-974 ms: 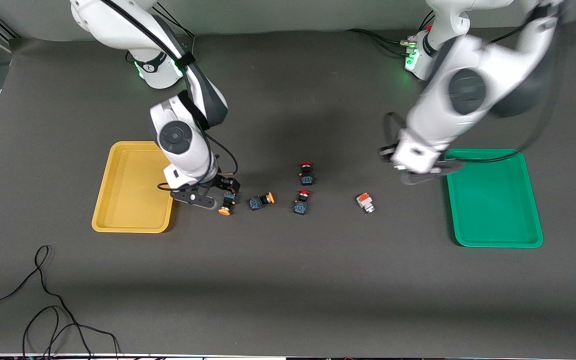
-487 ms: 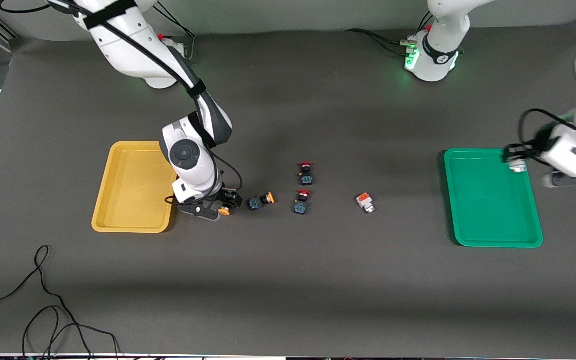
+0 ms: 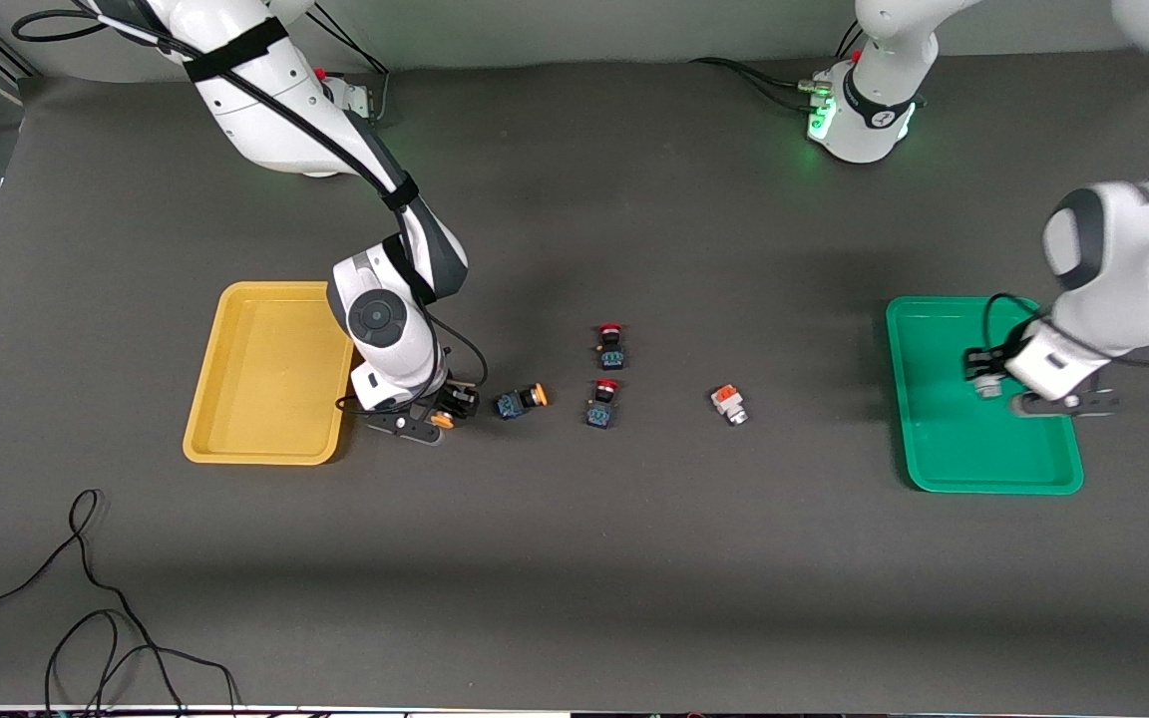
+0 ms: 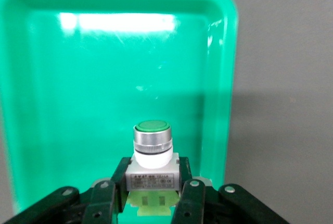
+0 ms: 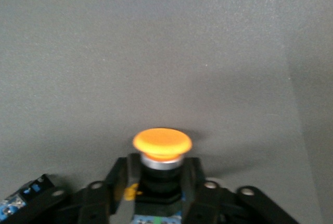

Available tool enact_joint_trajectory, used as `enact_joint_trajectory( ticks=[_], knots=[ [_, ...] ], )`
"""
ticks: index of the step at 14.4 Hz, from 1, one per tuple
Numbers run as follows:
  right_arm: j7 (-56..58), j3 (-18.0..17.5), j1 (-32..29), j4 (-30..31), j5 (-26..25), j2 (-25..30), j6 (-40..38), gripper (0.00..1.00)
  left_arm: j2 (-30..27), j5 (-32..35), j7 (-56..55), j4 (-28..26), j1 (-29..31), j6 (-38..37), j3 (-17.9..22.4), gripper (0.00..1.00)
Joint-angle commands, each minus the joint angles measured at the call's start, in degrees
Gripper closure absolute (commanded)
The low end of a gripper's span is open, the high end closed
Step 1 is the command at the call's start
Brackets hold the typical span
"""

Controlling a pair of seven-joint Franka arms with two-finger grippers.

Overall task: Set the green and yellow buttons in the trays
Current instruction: 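Release the green button in the green tray while the right gripper carries orange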

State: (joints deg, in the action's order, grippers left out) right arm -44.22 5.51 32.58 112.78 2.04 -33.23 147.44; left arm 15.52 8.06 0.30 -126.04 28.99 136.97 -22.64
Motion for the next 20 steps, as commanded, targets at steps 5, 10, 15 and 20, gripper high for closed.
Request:
enact_joint_trajectory(
  ticks=[5, 10, 15, 20],
  knots=[
    [7.2, 0.3, -3.9, -1.2, 0.3, 11.1, -15.9, 1.0, 3.8, 4.1, -0.6, 1.4, 1.1, 1.6, -0.5, 0.0],
    [31.3, 1.5, -14.8, -1.0, 1.2, 23.0, -36.1, 1.0, 0.3, 3.4, 0.2, 22.1, 0.4, -29.6, -1.2, 0.0],
    [45.7, 8.8, -15.1, 8.8, 1.4, 23.5, -24.8, 1.0, 0.9, 2.0, -5.7, 29.6, -4.3, -37.4, -6.0, 0.0],
    [47.6, 9.9, -13.9, 19.7, 6.0, 19.6, -4.7, 1.0, 7.1, 1.2, -23.2, 26.6, -22.5, -26.6, -6.0, 0.0]
  ],
)
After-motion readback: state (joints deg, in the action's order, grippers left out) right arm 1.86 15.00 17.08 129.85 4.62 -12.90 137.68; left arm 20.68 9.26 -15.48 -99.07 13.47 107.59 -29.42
